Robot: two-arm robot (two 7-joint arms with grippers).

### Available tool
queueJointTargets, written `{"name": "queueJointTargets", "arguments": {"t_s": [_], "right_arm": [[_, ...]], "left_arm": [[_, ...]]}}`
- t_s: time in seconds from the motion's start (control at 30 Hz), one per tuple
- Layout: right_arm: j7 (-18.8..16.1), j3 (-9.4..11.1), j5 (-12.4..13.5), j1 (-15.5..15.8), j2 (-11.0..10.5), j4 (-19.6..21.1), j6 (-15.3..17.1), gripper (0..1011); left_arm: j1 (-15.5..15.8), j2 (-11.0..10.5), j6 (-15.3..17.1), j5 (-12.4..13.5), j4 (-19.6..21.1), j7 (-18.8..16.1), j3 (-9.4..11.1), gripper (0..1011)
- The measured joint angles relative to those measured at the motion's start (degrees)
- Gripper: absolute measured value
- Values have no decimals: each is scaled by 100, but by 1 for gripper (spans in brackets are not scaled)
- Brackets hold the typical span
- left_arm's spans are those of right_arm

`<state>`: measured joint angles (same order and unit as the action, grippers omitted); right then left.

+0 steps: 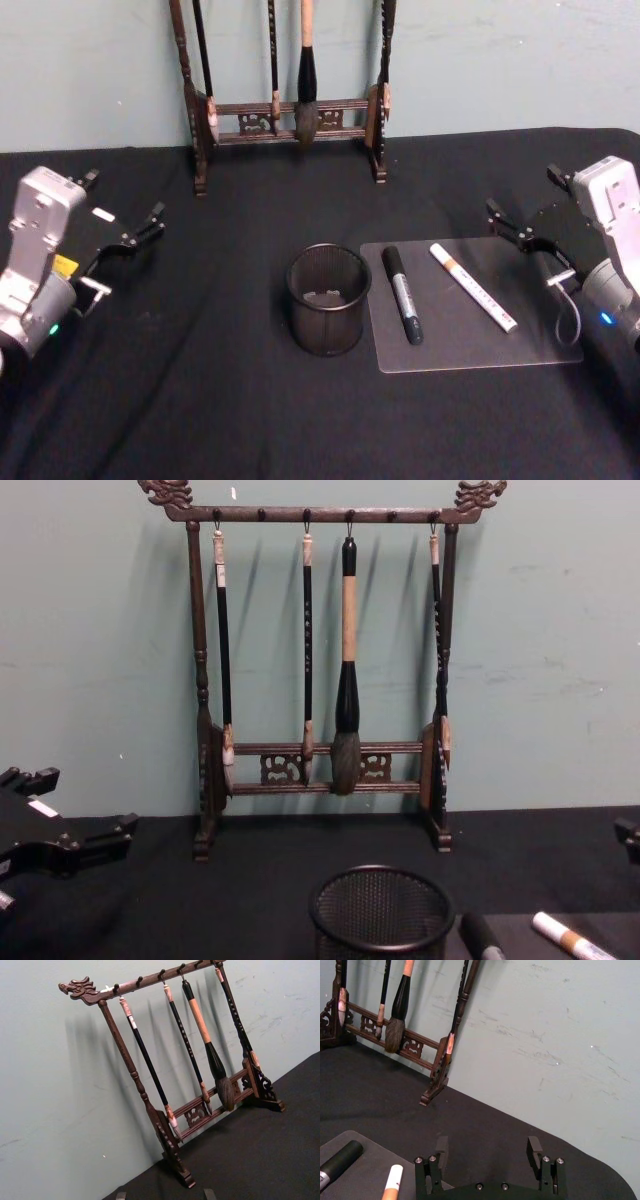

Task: Pick up the water-based marker from the table and place it into the pen holder.

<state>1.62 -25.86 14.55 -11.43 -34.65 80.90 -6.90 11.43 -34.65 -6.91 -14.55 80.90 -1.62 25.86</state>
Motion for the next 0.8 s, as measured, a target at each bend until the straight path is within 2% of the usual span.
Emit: {"name": "queueJointTargets", "arguments": {"t_s": [0.8], "right_arm": [[0,0,0,0,0,0,0,1002]], "left_arm": [[0,0,0,0,0,0,0,1001]]}}
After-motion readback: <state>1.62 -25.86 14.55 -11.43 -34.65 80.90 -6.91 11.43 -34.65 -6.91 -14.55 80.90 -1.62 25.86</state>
